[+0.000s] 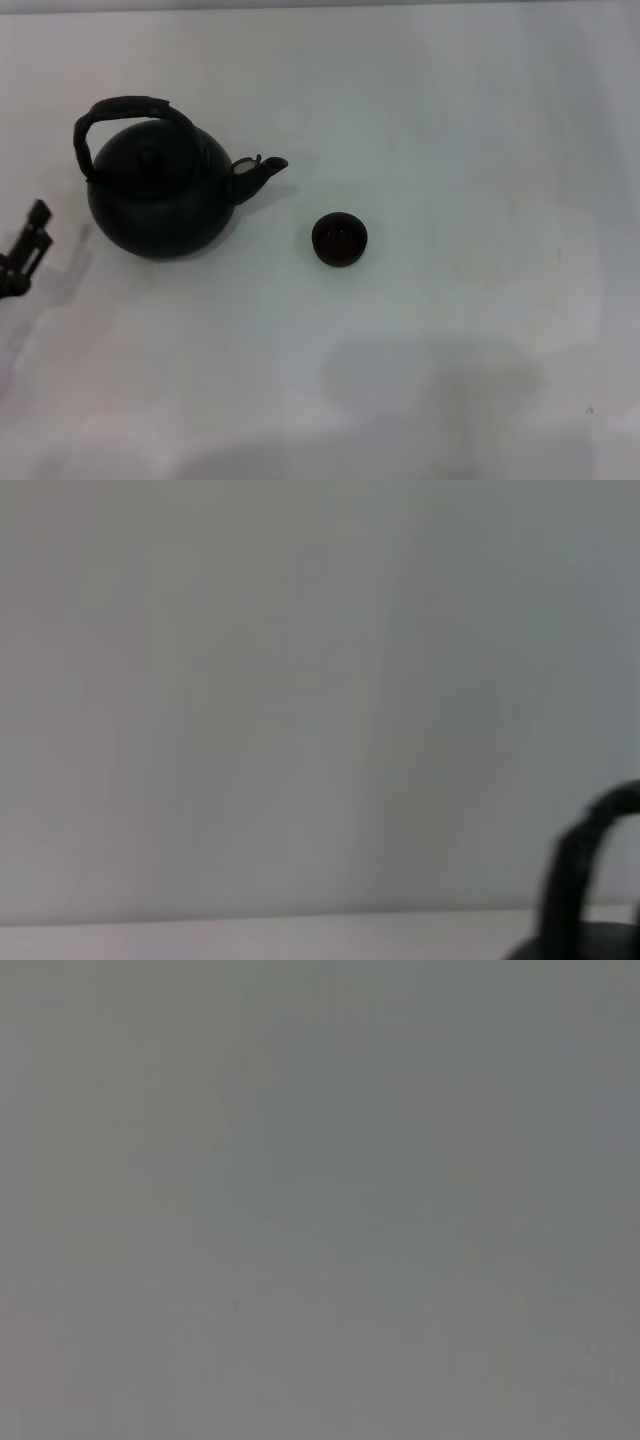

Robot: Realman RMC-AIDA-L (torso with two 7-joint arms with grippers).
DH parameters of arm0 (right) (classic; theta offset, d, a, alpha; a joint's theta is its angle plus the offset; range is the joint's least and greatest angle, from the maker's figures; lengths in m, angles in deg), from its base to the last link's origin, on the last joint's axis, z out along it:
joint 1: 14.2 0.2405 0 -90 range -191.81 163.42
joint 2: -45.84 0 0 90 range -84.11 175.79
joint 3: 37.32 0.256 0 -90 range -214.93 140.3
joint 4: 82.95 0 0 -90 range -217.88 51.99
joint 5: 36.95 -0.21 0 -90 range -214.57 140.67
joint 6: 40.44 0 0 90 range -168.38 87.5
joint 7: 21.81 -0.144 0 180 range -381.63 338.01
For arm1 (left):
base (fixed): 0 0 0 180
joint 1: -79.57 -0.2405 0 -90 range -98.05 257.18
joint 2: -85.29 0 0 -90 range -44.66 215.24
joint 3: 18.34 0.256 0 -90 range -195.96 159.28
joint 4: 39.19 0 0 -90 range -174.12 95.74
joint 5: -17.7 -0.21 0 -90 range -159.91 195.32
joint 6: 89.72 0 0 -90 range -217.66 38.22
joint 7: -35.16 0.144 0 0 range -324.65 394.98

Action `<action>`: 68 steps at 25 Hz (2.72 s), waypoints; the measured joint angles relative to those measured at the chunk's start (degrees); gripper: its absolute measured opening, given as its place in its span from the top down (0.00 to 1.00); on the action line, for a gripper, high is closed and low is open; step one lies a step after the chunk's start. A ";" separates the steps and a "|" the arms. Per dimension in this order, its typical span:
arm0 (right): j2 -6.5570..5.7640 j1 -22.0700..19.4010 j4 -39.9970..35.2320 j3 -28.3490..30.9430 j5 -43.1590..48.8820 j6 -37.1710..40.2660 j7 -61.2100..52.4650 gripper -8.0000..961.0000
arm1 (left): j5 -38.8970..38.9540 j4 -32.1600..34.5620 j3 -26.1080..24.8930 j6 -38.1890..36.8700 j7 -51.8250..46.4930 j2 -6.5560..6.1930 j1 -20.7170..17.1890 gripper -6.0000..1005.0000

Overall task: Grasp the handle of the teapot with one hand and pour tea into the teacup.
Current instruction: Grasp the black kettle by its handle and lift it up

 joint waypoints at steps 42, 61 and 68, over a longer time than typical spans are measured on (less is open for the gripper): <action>-0.09 -0.66 -0.03 0.53 -1.76 -2.93 -0.46 0.14 | -1.22 0.56 3.33 5.23 -2.18 0.04 9.51 0.33; -0.14 -0.70 0.04 0.53 -1.76 -3.02 -0.55 0.14 | -0.80 0.57 3.11 5.30 -2.13 -0.01 9.62 0.84; -0.14 -0.77 0.26 0.53 -1.76 -2.99 -0.64 0.14 | -1.01 3.52 3.31 3.52 -2.16 0.01 10.74 0.86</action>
